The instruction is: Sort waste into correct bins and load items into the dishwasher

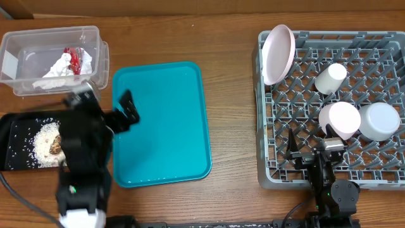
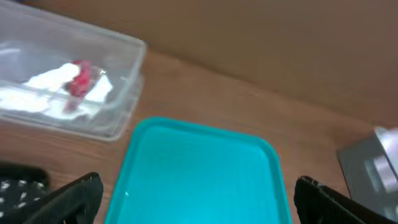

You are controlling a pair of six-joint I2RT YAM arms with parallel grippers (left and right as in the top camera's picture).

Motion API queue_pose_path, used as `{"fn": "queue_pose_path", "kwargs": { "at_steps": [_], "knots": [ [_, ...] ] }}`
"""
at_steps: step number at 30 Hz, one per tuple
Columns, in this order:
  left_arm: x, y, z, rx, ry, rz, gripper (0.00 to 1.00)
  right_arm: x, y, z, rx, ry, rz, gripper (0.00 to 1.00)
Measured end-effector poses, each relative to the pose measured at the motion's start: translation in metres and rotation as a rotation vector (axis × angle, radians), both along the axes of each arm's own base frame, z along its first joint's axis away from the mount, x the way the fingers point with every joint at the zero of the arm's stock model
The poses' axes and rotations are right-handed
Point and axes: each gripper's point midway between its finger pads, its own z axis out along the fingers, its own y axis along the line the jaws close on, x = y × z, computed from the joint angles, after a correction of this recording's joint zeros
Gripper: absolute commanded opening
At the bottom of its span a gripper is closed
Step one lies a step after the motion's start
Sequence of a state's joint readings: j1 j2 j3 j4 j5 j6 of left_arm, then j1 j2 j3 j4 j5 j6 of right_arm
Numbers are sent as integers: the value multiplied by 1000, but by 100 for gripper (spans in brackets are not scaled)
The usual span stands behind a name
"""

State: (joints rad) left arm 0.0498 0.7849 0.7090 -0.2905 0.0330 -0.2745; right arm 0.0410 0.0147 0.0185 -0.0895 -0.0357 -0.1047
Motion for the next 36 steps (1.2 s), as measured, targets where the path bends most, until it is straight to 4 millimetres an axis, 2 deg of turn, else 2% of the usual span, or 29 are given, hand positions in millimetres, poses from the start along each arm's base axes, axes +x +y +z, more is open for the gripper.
{"fn": "queue_pose_path", "kwargs": {
  "at_steps": [3, 9, 12, 20, 27, 36],
  "knots": [
    [-13, -7, -13, 59, -77, -46, 100, 0, 0, 0, 0, 0, 0, 100],
    [-34, -11, -55, 116, -137, -81, 100, 0, 0, 0, 0, 0, 0, 100],
    [-43, -12, -66, 125, -162, -85, 100, 0, 0, 0, 0, 1, 0, 100],
    [-60, -13, -73, 147, -273, -85, 100, 0, 0, 0, 0, 0, 1, 100],
    [-65, -15, -96, 146, -286, -95, 100, 0, 0, 0, 0, 0, 0, 100],
    [-65, -15, -96, 202, -291, -107, 100, 0, 0, 0, 0, 1, 0, 100]
  ]
}}
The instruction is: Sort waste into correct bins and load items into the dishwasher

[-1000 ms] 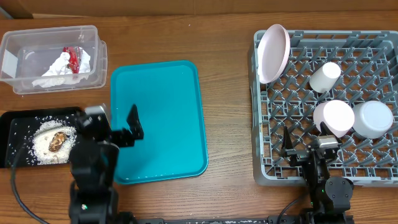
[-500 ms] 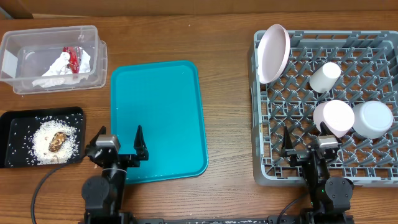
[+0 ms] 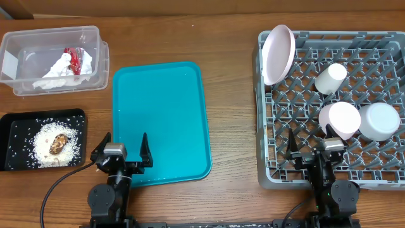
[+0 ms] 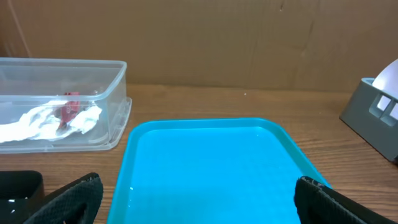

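Note:
The teal tray (image 3: 161, 120) lies bare in the middle of the table and fills the left wrist view (image 4: 211, 168). My left gripper (image 3: 121, 149) sits open at the tray's near edge, its fingertips (image 4: 74, 196) wide apart with nothing between them. My right gripper (image 3: 315, 147) rests at the near edge of the grey dish rack (image 3: 380, 177), open and holding nothing. The rack carries a pink plate (image 3: 278, 54) on edge, a white cup (image 3: 331, 78), a pink bowl (image 3: 340, 119) and a white bowl (image 3: 380, 120). White paper and a red scrap (image 3: 65, 63) lie in the clear bin (image 3: 19, 88). The black tray (image 3: 12, 120) holds rice and a brown food piece (image 3: 57, 143).
The clear bin (image 4: 118, 93) stands at the back left, the black tray in front of it at the left edge. The rack's corner (image 4: 373, 118) shows at the right in the left wrist view. Bare wood lies between tray and rack.
My left arm has moved from over the black tray, with its gripper at the teal tray's left side, back to the near edge of the table. It is still open. The right arm has not moved.

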You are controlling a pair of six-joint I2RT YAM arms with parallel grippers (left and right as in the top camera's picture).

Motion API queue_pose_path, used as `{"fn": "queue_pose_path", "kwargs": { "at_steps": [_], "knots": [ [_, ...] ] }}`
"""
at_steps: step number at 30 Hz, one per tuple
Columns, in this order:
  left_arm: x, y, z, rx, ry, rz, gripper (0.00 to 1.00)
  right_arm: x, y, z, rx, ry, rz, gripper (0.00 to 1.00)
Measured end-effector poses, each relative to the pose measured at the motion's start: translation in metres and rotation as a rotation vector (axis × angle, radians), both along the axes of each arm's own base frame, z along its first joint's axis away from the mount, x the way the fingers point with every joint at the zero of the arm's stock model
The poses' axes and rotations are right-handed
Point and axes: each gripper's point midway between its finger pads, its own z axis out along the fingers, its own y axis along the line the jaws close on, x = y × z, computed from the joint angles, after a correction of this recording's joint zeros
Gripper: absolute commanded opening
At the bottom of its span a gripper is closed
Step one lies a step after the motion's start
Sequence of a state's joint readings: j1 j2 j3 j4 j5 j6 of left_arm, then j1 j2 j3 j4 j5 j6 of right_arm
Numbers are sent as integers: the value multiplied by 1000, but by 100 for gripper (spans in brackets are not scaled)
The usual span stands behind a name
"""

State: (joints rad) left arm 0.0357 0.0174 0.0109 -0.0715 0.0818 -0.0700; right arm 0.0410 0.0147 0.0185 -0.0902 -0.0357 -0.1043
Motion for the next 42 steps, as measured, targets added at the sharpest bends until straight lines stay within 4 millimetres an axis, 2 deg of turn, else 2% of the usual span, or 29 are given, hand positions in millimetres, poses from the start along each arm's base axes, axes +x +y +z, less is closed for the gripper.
{"fn": "queue_pose_path", "kwargs": {
  "at_steps": [42],
  "knots": [
    [0, 0, 0, 19, 0, -1, 100, 0, 0, 0, 0, 0, 0, 100]
  ]
}}
